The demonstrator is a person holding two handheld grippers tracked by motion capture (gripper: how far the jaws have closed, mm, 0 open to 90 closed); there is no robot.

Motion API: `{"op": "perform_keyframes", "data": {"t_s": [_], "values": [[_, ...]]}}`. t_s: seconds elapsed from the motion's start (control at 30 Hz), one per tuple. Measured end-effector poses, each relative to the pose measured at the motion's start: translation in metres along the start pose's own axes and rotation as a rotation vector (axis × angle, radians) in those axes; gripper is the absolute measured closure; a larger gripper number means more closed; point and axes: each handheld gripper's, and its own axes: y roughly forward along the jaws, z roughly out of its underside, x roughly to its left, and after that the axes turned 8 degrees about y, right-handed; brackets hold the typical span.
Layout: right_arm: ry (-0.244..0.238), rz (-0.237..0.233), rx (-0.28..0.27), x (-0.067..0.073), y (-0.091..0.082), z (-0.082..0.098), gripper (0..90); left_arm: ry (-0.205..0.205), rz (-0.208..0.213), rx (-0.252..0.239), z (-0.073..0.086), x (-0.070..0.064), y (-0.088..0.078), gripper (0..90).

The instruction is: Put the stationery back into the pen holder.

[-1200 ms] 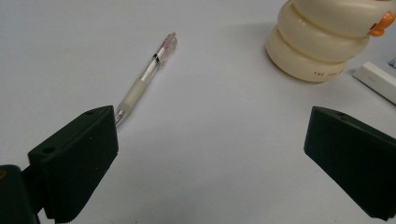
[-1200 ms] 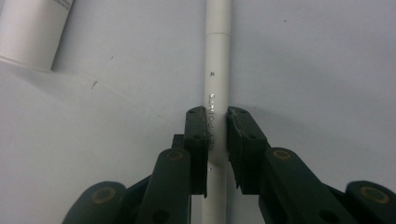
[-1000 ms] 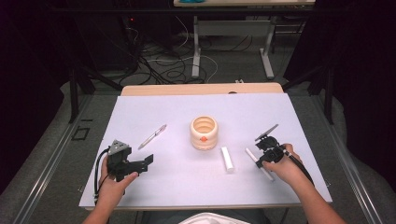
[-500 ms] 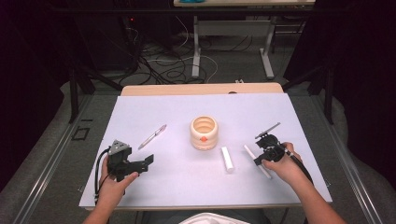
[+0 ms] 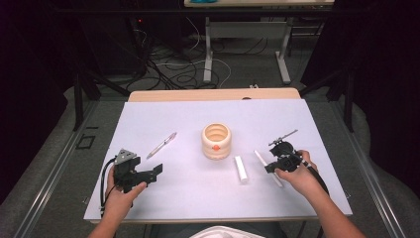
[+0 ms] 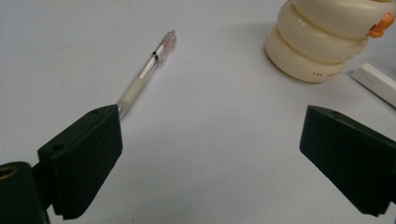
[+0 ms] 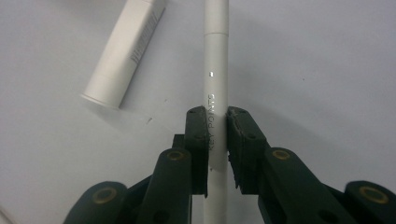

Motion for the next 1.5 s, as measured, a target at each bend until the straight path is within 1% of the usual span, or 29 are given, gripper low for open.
{"op": "perform_keyframes", "data": {"t_s": [0.03, 0.07, 0.1, 0.17, 0.2, 0.23, 0.27, 0.3, 0.33, 0.37, 0.4, 0.43, 0.5, 0.53, 0.57, 0.6, 0.67, 0.87, 0.9, 0.93, 0.97, 1.0, 1.03, 1.1, 1.23, 1.3, 1.33, 1.43, 1.5], "values": [[0.005, 0.008, 0.001, 0.002, 0.000, 0.000, 78.8, -0.003, 0.005, 0.001, 0.000, 0.000, -0.001, 7.7], [0.008, -0.025, -0.045, 0.004, 0.001, 0.000, 78.8, -0.002, 0.007, -0.001, 0.000, 0.000, -0.001, 8.4], [0.012, 0.004, 0.002, 0.006, -0.003, -0.001, 78.8, 0.000, 0.006, -0.003, 0.000, -0.001, -0.001, 9.2], [0.002, -0.011, -0.008, 0.008, -0.004, -0.001, 78.8, 0.000, 0.015, -0.004, 0.000, -0.003, -0.002, 10.9], [0.003, -0.011, -0.012, 0.010, -0.005, -0.001, 78.8, -0.002, 0.016, -0.006, 0.000, -0.004, -0.002, 11.4], [-0.012, -0.017, -0.022, 0.010, -0.006, -0.001, 78.8, 0.001, 0.019, -0.008, 0.000, -0.005, -0.002, 12.1], [-0.013, -0.017, -0.024, 0.013, -0.007, -0.001, 78.8, 0.003, 0.022, -0.010, -0.001, -0.006, -0.003, 13.3], [-0.020, -0.031, -0.031, 0.014, -0.007, -0.001, 78.8, 0.001, 0.027, -0.011, -0.001, -0.007, -0.003, 14.6], [-0.012, -0.021, -0.035, 0.016, -0.007, -0.002, 78.8, 0.001, 0.034, -0.014, -0.002, -0.008, -0.004, 15.6], [-0.010, -0.032, -0.032, 0.018, -0.008, -0.002, 78.8, 0.000, 0.042, -0.016, -0.002, -0.009, -0.004, 15.7], [-0.020, -0.033, -0.050, 0.019, -0.008, -0.002, 78.8, -0.005, 0.048, -0.018, -0.003, -0.009, -0.005, 16.1], [-0.009, -0.033, -0.053, 0.020, -0.009, -0.002, 78.8, -0.018, 0.054, -0.029, -0.003, -0.011, -0.005, 16.2], [-0.029, -0.060, -0.072, 0.022, -0.011, -0.002, 78.8, -0.030, 0.072, -0.041, -0.006, -0.013, -0.007, 16.8], [-0.034, -0.061, -0.076, 0.022, -0.012, -0.003, 78.8, -0.033, 0.076, -0.050, -0.007, -0.015, -0.008, 17.7], [-0.020, -0.061, -0.083, 0.024, -0.012, -0.003, 78.8, -0.031, 0.079, -0.056, -0.009, -0.017, -0.009, 18.2], [-0.024, -0.062, -0.089, 0.024, -0.012, -0.003, 78.8, -0.029, 0.083, -0.058, -0.010, -0.018, -0.009, 18.8], [-0.038, -0.082, -0.103, 0.025, -0.013, -0.003, 78.8, -0.020, 0.093, -0.064, -0.014, -0.022, -0.011, 20.9], [-0.048, -0.110, -0.130, 0.033, -0.015, -0.004, 78.8, 0.005, 0.105, -0.099, -0.024, -0.030, -0.012, 24.3], [-0.054, -0.123, -0.149, 0.034, -0.014, -0.003, 78.8, 0.005, 0.105, -0.104, -0.026, -0.032, -0.012, 24.5], [-0.062, -0.126, -0.138, 0.035, -0.015, -0.004, 78.8, 0.007, 0.105, -0.108, -0.028, -0.033, -0.011, 24.5], [-0.060, -0.126, -0.146, 0.036, -0.016, -0.004, 78.8, 0.006, 0.111, -0.110, -0.030, -0.034, -0.010, 24.6], [-0.076, -0.134, -0.153, 0.036, -0.016, -0.004, 78.8, 0.006, 0.111, -0.115, -0.032, -0.036, -0.010, 24.5], [-0.073, -0.137, -0.137, 0.037, -0.018, -0.004, 78.8, 0.011, 0.117, -0.116, -0.034, -0.037, -0.009, 24.8], [-0.079, -0.145, -0.176, 0.038, -0.016, -0.004, 78.8, 0.016, 0.133, -0.105, -0.039, -0.041, -0.007, 25.9], [-0.079, -0.157, -0.182, 0.039, -0.019, -0.004, 78.8, 0.037, 0.154, -0.093, -0.048, -0.050, -0.002, 33.7], [-0.067, -0.175, -0.202, 0.040, -0.020, -0.004, 78.8, 0.046, 0.168, -0.093, -0.054, -0.056, 0.001, 35.5], [-0.073, -0.176, -0.209, 0.039, -0.020, -0.004, 78.8, 0.058, 0.168, -0.095, -0.056, -0.059, 0.003, 36.1], [-0.079, -0.181, -0.224, 0.041, -0.021, -0.004, 78.8, 0.070, 0.189, -0.096, -0.064, -0.067, 0.008, 38.0], [-0.077, -0.184, -0.230, 0.044, -0.022, -0.003, 78.8, 0.077, 0.189, -0.096, -0.067, -0.072, 0.012, 39.5]]}}
